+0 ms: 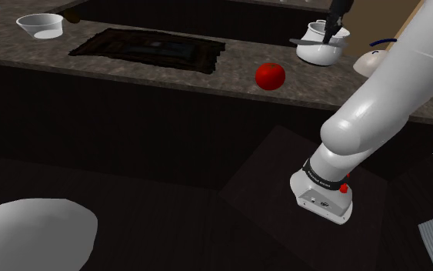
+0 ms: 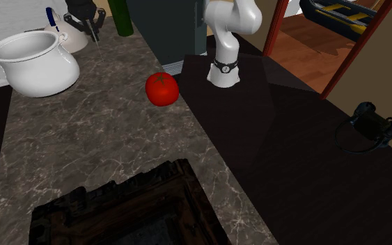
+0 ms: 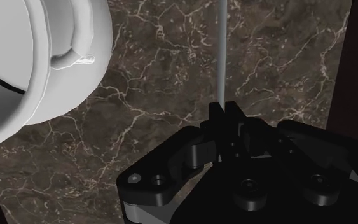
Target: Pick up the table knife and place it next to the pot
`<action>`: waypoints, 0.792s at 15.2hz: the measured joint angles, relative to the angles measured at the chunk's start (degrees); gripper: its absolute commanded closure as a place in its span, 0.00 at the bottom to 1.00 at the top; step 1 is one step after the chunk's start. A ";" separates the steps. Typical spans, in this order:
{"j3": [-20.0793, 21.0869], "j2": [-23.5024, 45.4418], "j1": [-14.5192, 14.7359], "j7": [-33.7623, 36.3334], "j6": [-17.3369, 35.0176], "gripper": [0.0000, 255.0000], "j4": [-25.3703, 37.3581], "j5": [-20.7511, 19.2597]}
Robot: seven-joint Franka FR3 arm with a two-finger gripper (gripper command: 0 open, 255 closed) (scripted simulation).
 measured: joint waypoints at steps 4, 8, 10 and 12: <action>-0.12 0.93 -0.13 -0.28 2.94 1.00 -2.20 0.56; -0.22 1.53 -0.25 -0.52 5.99 1.00 -4.76 0.93; -0.31 2.07 -0.38 -0.83 7.35 1.00 -5.69 1.28; -0.34 2.72 -0.47 -1.07 8.92 1.00 -6.75 1.72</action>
